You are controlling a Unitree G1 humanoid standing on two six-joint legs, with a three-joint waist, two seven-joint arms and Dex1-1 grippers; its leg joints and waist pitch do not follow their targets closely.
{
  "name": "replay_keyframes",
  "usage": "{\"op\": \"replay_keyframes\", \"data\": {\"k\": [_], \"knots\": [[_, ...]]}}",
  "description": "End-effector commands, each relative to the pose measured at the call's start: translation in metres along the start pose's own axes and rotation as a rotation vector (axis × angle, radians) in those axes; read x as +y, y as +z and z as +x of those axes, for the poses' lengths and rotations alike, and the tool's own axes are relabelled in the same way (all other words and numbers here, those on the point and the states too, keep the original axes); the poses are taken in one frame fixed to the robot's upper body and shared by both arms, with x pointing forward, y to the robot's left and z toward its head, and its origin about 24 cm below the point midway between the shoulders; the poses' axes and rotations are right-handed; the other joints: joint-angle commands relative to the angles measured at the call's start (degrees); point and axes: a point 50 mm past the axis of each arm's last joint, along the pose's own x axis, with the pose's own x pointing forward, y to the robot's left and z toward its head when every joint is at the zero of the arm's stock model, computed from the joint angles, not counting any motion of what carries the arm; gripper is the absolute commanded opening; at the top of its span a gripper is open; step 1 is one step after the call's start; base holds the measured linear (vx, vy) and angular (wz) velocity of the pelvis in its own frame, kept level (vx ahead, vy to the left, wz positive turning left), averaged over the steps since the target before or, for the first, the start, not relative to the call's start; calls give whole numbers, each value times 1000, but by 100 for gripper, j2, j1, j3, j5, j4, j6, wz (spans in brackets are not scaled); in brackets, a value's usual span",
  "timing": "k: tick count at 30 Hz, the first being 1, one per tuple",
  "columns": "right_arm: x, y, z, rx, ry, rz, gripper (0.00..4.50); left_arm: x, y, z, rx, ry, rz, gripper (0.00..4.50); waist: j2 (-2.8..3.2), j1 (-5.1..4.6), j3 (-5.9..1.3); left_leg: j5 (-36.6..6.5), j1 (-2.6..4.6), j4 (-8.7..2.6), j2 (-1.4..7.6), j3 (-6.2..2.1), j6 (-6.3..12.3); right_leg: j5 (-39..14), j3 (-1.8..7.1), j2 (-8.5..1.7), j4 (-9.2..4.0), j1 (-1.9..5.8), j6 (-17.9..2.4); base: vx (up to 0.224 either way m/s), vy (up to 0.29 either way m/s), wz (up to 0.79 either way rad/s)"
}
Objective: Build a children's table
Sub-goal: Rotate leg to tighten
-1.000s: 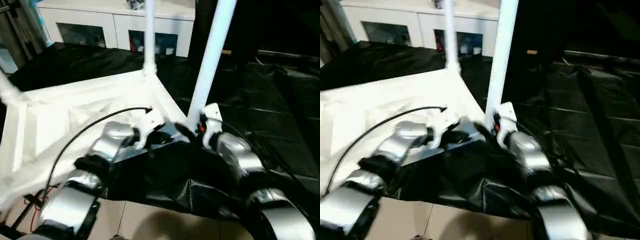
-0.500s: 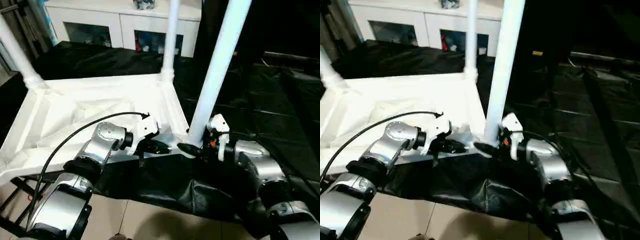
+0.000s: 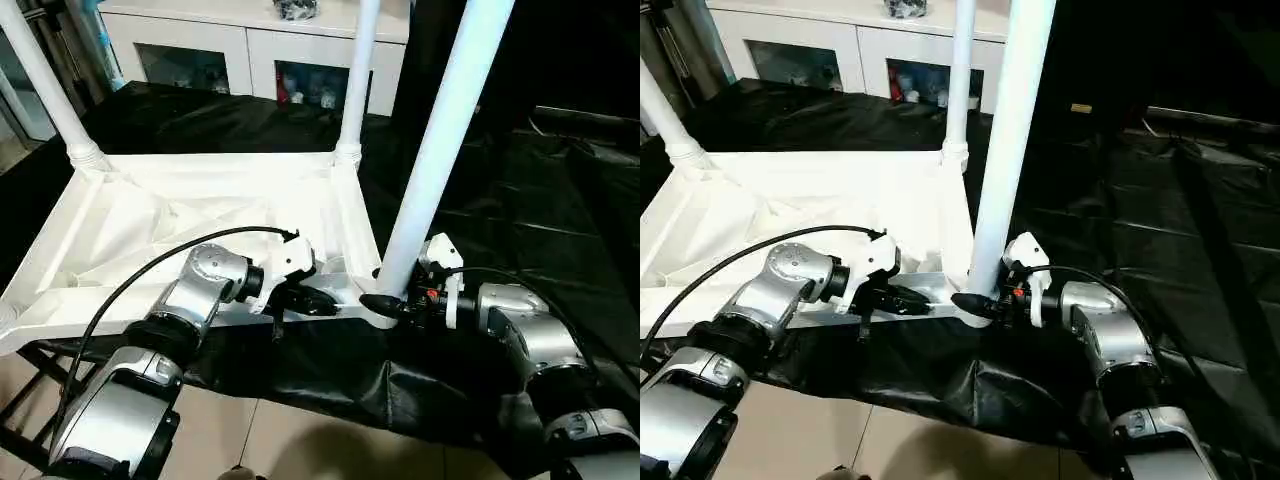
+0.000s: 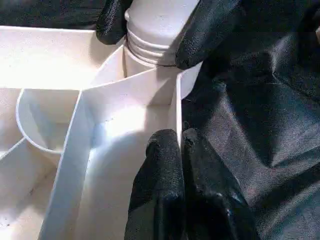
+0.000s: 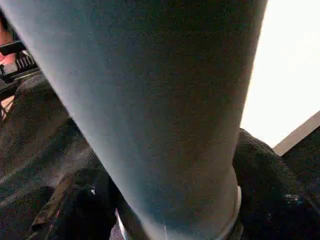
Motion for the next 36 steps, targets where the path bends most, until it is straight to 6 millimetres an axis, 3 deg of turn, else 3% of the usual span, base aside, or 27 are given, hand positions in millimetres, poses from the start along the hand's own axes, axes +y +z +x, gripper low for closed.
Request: {"op": "replay_keyframes", "data": {"k": [1, 4, 5, 6, 8, 14, 18, 20, 26, 31, 36], "knots": [[7, -16, 15, 43, -10, 77, 268, 0, 13, 11, -51, 11, 20, 0, -21, -17, -340, -1298, 77, -396, 232, -99, 252, -1385, 326, -398, -467, 267, -1241, 0, 0, 0], [-1, -16, 21, 16, -144, 117, 268, 5, 17, 16, -61, 79, -1, 0, -21, -56, -312, -1561, 95, -413, 220, -117, 132, -1974, 325, -421, -537, 242, -1121, 0, 0, 0], [-10, -17, 31, -4, -314, 178, 268, 11, 22, 24, -57, 171, -24, 0, -17, -102, -302, -1669, 110, -415, 215, -128, 47, -2223, 323, -422, -558, 211, -1057, 0, 0, 0], [-11, -17, 33, -5, -352, 191, 268, 12, 22, 27, -51, 191, -31, 0, -10, -129, -287, -1771, 136, -422, 212, -137, -13, -2405, 317, -420, -579, 183, -1028, 0, 0, 0], [-12, -17, 37, -8, -388, 194, 267, 13, 24, 30, -47, 216, -31, 0, -29, -194, -291, -1860, 123, -419, 189, -166, -51, -2768, 298, -430, -638, 206, -834, 0, 0, 0], [-9, -16, 58, 2, -527, 228, 267, 20, 36, 44, -66, 337, -72, 0, -28, -211, -318, -1602, 91, -411, 187, -133, 104, -2159, 321, -399, -591, 215, -964, 0, 0, 0], [-8, -11, 72, -12, -582, 223, 267, 22, 45, 53, -81, 388, -65, 0, -19, -224, -336, -1537, 92, -405, 182, -130, 92, -1920, 318, -396, -559, 219, -1060, 0, 0, 0], [-8, -10, 73, -21, -587, 231, 323, 21, 45, 53, -78, 377, -53, 0, -24, -210, -334, -1541, 87, -402, 184, -117, 160, -1783, 323, -393, -551, 230, -1089, 0, 0, 0], [-6, -5, 68, -37, -431, 181, 379, 15, 37, 47, -63, 267, -10, 0, -28, -204, -351, -1333, 46, -393, 192, -114, 318, -1348, 328, -393, -493, 276, -1176, 0, 0, 0], [2, -5, 59, -35, -226, 103, 391, 11, 29, 38, -47, 185, 5, 0, -37, -186, -354, -1182, 35, -372, 195, -98, 477, -980, 324, -387, -459, 310, -1323, 0, 0, 0], [7, -10, 38, -5, -53, 72, 391, 4, 19, 24, -35, 59, 35, 0, -10, -150, -330, -1381, 57, -392, 229, -94, 420, -1375, 310, -381, -488, 286, -1304, 0, 0, 0]]}}
